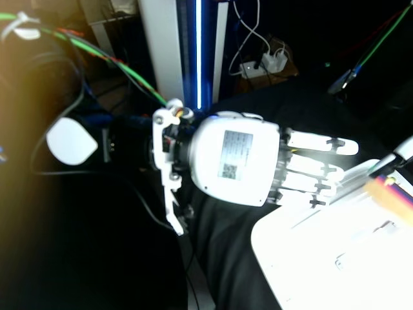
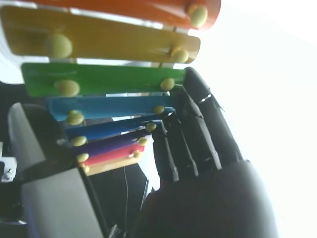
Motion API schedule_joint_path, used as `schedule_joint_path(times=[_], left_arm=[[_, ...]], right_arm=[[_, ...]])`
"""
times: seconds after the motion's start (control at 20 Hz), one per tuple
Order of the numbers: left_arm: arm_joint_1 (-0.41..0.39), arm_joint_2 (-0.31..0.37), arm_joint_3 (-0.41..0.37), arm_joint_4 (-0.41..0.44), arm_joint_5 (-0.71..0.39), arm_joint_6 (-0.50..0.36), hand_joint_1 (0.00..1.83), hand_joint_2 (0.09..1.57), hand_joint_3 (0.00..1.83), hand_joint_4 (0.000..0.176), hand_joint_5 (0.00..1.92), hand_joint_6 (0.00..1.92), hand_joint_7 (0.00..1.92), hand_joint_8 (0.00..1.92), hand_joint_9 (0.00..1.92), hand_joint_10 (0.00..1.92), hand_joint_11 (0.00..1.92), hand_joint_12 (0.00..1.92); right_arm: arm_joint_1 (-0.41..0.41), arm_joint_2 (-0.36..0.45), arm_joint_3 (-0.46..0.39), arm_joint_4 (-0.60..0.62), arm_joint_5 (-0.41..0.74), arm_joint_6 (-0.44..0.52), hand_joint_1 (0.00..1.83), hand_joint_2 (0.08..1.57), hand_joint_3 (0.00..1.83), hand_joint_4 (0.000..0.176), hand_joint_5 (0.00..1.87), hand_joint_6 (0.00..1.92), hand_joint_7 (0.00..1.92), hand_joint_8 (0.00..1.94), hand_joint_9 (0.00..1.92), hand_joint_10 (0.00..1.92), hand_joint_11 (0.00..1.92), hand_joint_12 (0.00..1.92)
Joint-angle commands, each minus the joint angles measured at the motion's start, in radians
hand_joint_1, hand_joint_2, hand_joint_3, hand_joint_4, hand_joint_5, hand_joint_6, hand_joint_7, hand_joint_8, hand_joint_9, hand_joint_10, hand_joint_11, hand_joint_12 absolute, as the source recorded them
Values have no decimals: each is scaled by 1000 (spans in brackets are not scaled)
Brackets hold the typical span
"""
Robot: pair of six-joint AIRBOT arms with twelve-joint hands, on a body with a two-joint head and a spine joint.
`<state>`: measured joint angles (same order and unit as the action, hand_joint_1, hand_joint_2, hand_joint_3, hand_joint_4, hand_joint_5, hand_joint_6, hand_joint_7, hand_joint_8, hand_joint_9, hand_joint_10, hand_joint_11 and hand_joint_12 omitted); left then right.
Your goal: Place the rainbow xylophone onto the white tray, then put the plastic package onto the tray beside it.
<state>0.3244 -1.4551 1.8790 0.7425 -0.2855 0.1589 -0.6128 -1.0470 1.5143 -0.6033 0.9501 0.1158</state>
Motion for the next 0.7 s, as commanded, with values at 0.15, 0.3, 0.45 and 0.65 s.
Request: schedule_joint_path(times=[0.15, 0.3, 0.45, 0.65], left_arm=[[32, -22, 42, -77, -69, 2, 1395, 980, 0, 0, 847, 28, 888, 42, 880, 0, 395, 995], [56, -32, 62, -102, -54, 2, 1431, 1013, 11, 0, 839, 22, 878, 33, 854, 0, 348, 970], [77, -47, 84, -132, -52, 1, 1410, 982, 0, 0, 784, 0, 800, 0, 730, 0, 175, 1002], [88, -65, 103, -137, -48, 0, 1466, 1016, 1, 0, 692, 0, 694, 0, 678, 3, 426, 775]], right_arm=[[24, -6, 2, 60, 100, 5, 669, 689, 0, 83, 160, 2, 365, 0, 427, 0, 488, 28], [25, -8, 1, 58, 104, 5, 628, 685, 0, 85, 157, 1, 373, 3, 430, 2, 490, 26], [25, -9, 1, 56, 106, 5, 615, 695, 0, 97, 167, 4, 385, 6, 443, 6, 500, 24], [25, -10, 1, 54, 110, 5, 547, 713, 5, 95, 169, 3, 385, 4, 456, 8, 523, 28]])
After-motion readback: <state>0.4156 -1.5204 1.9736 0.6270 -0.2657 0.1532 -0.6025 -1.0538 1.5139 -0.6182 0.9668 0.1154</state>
